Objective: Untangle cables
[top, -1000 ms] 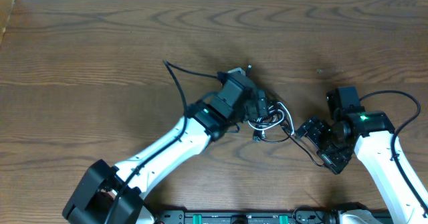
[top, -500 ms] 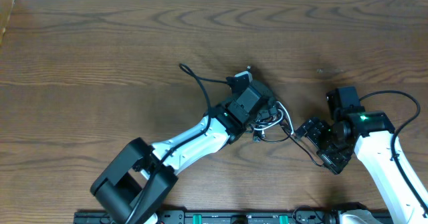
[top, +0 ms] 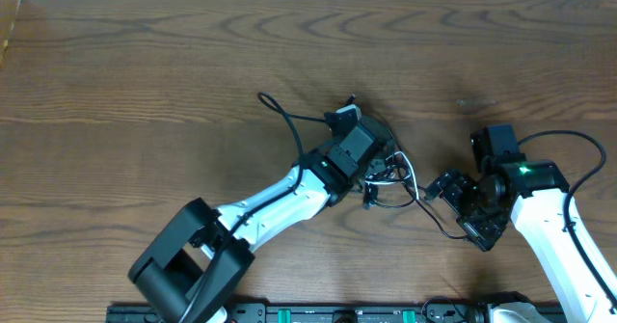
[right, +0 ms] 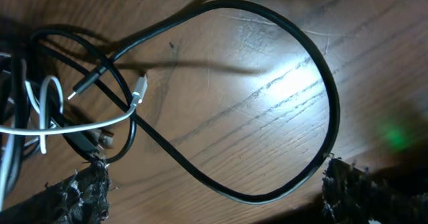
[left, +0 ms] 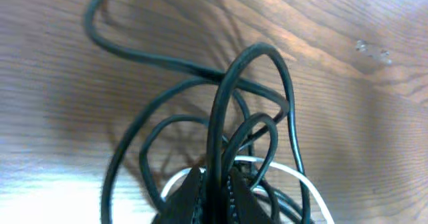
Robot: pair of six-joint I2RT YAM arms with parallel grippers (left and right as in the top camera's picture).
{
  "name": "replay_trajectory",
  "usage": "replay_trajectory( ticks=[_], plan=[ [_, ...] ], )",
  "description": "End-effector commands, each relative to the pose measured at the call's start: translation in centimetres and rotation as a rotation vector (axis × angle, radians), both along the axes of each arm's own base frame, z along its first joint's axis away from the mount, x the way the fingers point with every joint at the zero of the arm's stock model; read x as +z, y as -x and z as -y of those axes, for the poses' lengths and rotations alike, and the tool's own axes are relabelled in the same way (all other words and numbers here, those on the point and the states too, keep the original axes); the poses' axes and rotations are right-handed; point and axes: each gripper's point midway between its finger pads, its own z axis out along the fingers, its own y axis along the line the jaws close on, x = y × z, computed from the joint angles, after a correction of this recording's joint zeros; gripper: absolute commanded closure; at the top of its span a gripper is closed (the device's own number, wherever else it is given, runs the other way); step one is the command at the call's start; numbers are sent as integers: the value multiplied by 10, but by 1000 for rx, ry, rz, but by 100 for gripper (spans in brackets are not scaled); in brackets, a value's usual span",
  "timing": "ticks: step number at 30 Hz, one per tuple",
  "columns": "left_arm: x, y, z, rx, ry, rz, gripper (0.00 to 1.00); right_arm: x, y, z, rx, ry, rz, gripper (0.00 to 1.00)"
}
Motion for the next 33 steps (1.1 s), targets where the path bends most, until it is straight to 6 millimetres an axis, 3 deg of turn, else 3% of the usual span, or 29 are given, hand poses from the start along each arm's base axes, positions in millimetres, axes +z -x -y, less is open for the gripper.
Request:
replay_trajectory(
  ticks=[1,5,9,14,23,28,33],
  plan=[
    [31,-10,-22,-4,-21,55,92,0,0,0,127,-1,31,1],
    [41,-3,-63,57,-73,-6,92,1,0,-6,196,-34,47,1],
    [39,8,-108,129,-146,-100,92,6,0,-21,203,-122,56,1],
    [26,15,-140,190,-206,-187,92,10,5,-33,186,-194,35,1],
    [21,17,-146,194,-223,-205,92,2,24,-46,75,-191,-71,1],
    [15,21,-149,146,-260,-202,92,-19,48,-50,-133,-165,-208,1],
    [11,24,-151,81,-300,-195,92,-41,54,-54,-198,-173,-217,1]
  ],
)
